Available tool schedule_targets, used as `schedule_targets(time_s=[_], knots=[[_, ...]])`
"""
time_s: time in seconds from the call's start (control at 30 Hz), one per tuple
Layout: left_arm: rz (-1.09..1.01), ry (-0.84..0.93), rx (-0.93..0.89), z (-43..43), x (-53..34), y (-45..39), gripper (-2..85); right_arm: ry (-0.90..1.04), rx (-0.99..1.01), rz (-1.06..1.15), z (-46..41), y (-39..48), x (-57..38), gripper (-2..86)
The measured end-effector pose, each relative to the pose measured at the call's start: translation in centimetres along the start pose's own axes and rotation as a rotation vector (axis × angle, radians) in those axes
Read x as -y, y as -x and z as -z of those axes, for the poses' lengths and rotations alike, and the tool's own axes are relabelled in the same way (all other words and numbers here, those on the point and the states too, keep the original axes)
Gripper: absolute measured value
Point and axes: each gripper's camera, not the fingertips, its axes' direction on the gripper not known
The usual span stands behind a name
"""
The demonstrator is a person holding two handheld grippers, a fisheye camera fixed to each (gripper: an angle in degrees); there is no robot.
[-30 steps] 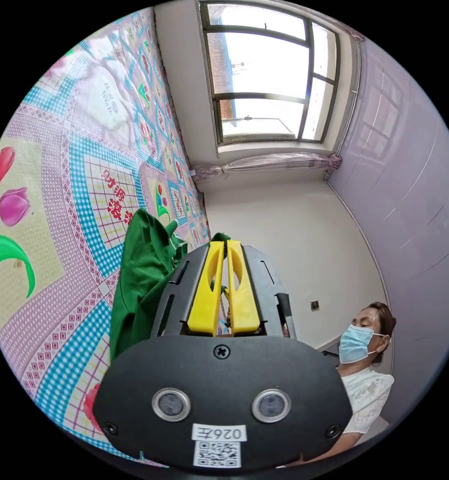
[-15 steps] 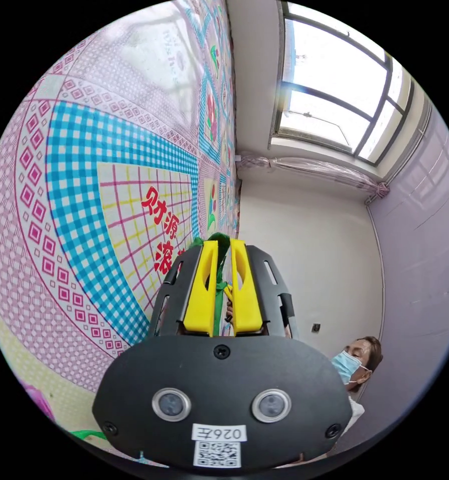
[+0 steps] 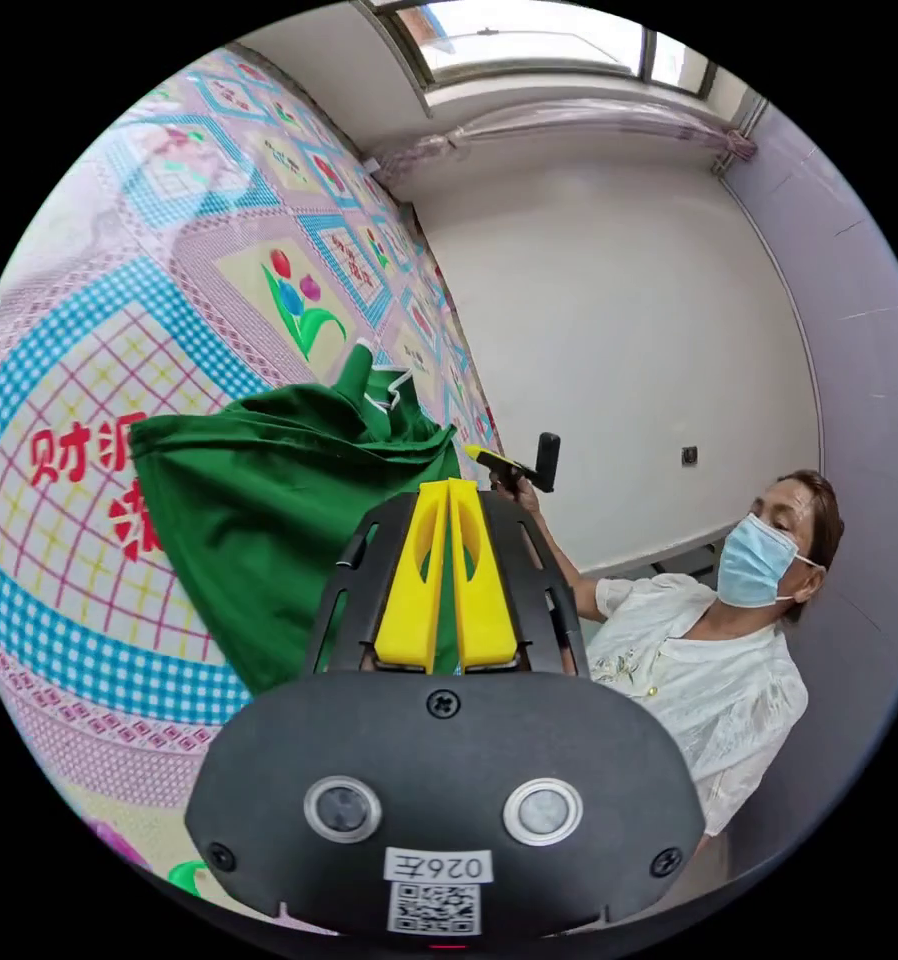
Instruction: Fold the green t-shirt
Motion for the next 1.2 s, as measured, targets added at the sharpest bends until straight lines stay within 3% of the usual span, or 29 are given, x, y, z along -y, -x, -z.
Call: schedule_targets(time_s=[0.13, 0.23, 0.37, 0.5, 0.6, 0.7, 0.8, 0.87, 0.93, 1.0, 1.13, 1.2], knots=[[0.083, 0.194, 0.044, -8.3, 4.0, 3.1, -1.0, 0.141, -0.082, -0.015, -6.0, -0.6, 2.9, -0.9], [0.182, 0.055, 0.058, -7.7, 6.4, 5.4, -1.0, 0.063, -0.174, -0.098, -4.5, -3.0, 4.3, -0.9], [0.142, -0.142, -0.066, -5.6, 5.7, 4.2, -1.0, -0.081, 0.009, -0.124, 1.0, -3.2, 1.2, -0.9], [0.134, -0.053, -0.078, -10.2, 2.9, 3.2, -1.0, 0.016, 0.099, -0.054, -1.8, -0.3, -2.7, -0.9], [0.240, 0.076, 0.073, -13.9, 2.7, 5.9, -1.0, 0.146, 0.007, -0.034, -5.5, -0.3, -2.9, -0.9], [0.271, -0.062, -0.011, -11.9, 3.0, 6.5, -1.0, -0.028, 0.036, -0.163, -0.3, -2.7, -4.1, -0.9], [0.154, -0.209, -0.061, -7.9, 2.0, 2.6, -1.0, -0.344, 0.076, -0.138, 10.1, 0.1, -9.1, -0.9], [0.049, -0.293, 0.012, -4.7, -1.1, -1.8, -0.9, -0.578, 0.053, -0.009, 17.5, 6.3, -15.3, -0.9], [-0.012, -0.353, 0.144, -2.9, -5.0, -5.5, -0.9, -0.618, 0.012, 0.130, 19.9, 12.0, -19.2, -0.8], [-0.063, -0.408, 0.300, -2.0, -9.7, -9.5, -0.7, -0.528, 0.026, 0.246, 18.8, 17.1, -21.8, -0.7], [-0.156, -0.499, 0.558, -2.5, -20.3, -16.9, 2.9, -0.253, 0.345, 0.334, 10.7, 26.9, -25.5, -0.1], [-0.155, -0.534, 0.609, -2.7, -24.3, -19.1, 7.3, -0.247, 0.269, 0.352, 7.5, 32.6, -27.8, 1.1]])
